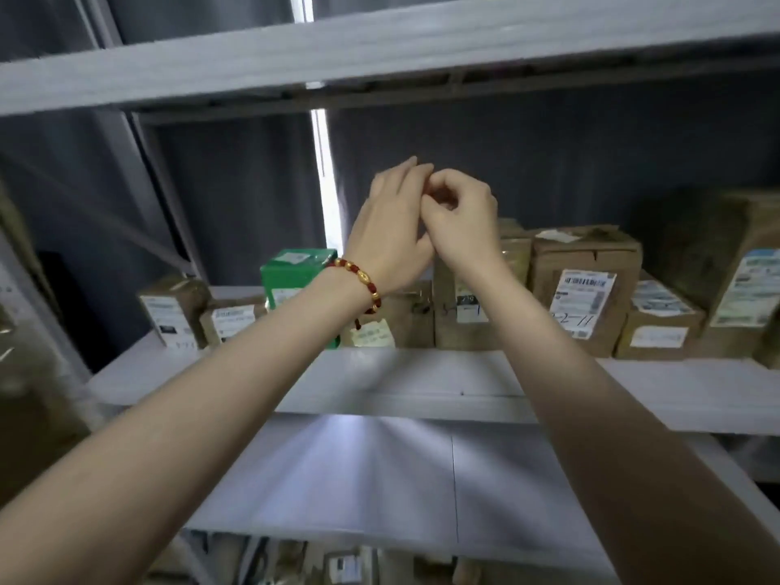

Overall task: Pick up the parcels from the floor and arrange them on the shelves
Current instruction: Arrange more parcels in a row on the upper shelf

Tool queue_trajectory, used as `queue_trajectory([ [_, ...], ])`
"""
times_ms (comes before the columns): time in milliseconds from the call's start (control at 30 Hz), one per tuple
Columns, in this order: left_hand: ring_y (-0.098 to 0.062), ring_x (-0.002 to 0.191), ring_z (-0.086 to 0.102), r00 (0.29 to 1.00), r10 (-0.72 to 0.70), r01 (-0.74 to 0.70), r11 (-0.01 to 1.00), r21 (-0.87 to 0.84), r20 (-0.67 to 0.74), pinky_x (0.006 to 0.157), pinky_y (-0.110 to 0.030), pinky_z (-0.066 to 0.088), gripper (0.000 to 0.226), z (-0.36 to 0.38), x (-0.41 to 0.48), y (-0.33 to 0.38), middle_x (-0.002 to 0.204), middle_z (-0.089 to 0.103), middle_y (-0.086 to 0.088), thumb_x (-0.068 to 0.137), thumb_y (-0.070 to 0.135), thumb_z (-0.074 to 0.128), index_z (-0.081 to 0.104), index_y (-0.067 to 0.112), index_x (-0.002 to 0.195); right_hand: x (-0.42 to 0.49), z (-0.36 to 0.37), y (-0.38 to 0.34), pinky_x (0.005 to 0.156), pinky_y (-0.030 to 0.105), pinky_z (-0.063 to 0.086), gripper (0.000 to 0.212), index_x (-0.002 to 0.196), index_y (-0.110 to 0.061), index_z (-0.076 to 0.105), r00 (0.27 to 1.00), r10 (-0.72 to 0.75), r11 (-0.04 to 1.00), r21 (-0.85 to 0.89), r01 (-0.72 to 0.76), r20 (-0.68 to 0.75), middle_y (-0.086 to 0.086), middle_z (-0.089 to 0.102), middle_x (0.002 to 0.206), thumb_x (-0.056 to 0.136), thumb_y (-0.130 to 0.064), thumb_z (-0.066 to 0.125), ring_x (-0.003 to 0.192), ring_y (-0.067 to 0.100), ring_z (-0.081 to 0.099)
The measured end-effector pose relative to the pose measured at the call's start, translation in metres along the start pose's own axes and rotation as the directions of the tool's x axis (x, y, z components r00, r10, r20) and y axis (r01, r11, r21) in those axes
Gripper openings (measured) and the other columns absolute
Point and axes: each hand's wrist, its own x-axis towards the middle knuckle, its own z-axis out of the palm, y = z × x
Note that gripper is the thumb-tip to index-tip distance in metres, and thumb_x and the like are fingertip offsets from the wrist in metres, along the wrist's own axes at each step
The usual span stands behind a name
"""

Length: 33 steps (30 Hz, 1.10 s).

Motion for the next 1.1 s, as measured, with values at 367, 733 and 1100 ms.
queue_trajectory([
  [367, -0.027, 0.096, 0.057, 0.933, -0.259, 0.268, 0.963, -0.002, 0.249, 0.080, -0.039, 0.049, 0.043, 0.020, -0.136, -0.058, 0.107, 0.059, -0.010, 0.073, 0.016, 0.049, 0.055, 0.009, 0.115, -0.120, 0.073, 0.038, 0.053, 0.013, 0.037, 0.036, 0.063, -0.022, 0.050, 0.848, 0.357, 0.918, 0.022, -0.396, 0.392, -0.012, 0.054, 0.060, 0.088, 0.004, 0.047, 0.049, -0.013, 0.050],
  [733, -0.027, 0.100, 0.057, 0.682, -0.532, 0.560, 0.821, 0.108, 0.503, 0.088, -0.039, 0.050, 0.053, 0.028, -0.292, -0.113, 0.123, 0.049, -0.009, 0.081, 0.024, 0.068, 0.051, 0.012, 0.130, -0.260, 0.143, 0.080, 0.063, 0.031, 0.057, 0.012, 0.088, -0.014, 0.063, 0.457, 0.598, 0.722, -0.195, -0.664, 0.659, -0.001, 0.068, 0.083, 0.085, -0.016, 0.052, 0.082, 0.019, 0.068],
  [1100, -0.029, 0.116, 0.054, 0.457, -0.749, 0.710, 0.632, 0.310, 0.480, 0.093, -0.033, 0.045, 0.058, 0.015, -0.422, -0.191, 0.138, 0.043, -0.012, 0.090, 0.032, 0.065, 0.045, 0.009, 0.140, -0.370, 0.228, 0.127, 0.087, 0.045, 0.055, 0.019, 0.070, -0.010, 0.066, 0.245, 0.742, 0.630, -0.524, -0.573, 0.623, 0.022, 0.069, 0.093, 0.085, -0.022, 0.066, 0.093, 0.036, 0.066],
])
